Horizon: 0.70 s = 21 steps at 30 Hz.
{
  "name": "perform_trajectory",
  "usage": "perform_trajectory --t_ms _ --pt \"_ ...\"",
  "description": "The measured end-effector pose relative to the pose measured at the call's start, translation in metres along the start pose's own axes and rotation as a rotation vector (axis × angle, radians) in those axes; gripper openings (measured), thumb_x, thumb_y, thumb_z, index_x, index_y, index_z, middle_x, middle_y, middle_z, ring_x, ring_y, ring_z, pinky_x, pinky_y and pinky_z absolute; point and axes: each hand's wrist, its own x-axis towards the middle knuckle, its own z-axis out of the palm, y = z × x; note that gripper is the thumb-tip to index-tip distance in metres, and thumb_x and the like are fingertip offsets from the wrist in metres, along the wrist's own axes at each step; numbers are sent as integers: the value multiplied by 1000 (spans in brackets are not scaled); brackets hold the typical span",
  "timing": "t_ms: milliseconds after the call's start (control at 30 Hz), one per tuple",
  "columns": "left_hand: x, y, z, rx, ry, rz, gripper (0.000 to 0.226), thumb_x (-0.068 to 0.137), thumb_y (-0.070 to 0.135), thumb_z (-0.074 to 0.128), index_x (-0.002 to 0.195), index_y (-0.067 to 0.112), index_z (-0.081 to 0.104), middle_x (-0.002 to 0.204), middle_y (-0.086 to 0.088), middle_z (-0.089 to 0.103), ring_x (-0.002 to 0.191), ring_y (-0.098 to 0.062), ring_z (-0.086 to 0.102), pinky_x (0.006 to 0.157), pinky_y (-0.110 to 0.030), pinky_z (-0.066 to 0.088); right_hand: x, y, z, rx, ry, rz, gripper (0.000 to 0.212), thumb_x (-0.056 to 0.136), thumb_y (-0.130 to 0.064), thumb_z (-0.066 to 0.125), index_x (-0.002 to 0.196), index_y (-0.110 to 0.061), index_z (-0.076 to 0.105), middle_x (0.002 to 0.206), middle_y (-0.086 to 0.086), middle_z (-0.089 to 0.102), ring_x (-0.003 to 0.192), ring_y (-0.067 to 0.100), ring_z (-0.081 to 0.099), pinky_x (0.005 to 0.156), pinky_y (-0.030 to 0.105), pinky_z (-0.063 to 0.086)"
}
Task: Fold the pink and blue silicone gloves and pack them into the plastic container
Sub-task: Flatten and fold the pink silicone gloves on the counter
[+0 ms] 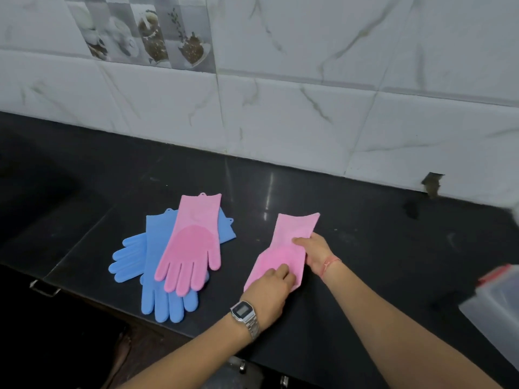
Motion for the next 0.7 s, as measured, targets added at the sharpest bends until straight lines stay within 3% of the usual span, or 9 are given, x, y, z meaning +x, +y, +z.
perform_trajectory --t_ms 200,400,500,700 --pt "8 48 39 86 -94 88 40 79 -7 51 117 6 48 120 -12 45 94 -31 48 66 -38 34 -21 13 -79 54 200 11 24 95 -1 50 115 -12 59 104 7 66 92 24 62 76 36 52" --pt "14 43 50 256 -85 197 37 86 -1 40 121 10 47 125 -12 46 103 -34 48 79 -44 38 -46 23 -145 111 387 68 9 95 -15 55 103 -16 58 95 5 67 85 20 65 73 33 52" --pt "24 23 43 359 -55 221 34 90 4 42 122 13 47 125 -10 47 107 -31 46 85 -44 38 -63 34 -168 53 418 115 8 93 -15 57 86 -19 57 90 6 69 81 20 69 67 31 55" --pt "58 -15 19 590 -22 249 26 90 6 45 114 14 51 118 -8 54 108 -32 47 86 -44 41 -106 57 -186 -137 358 213 12 95 -22 55 88 -15 62 79 7 76 64 20 67 56 27 47"
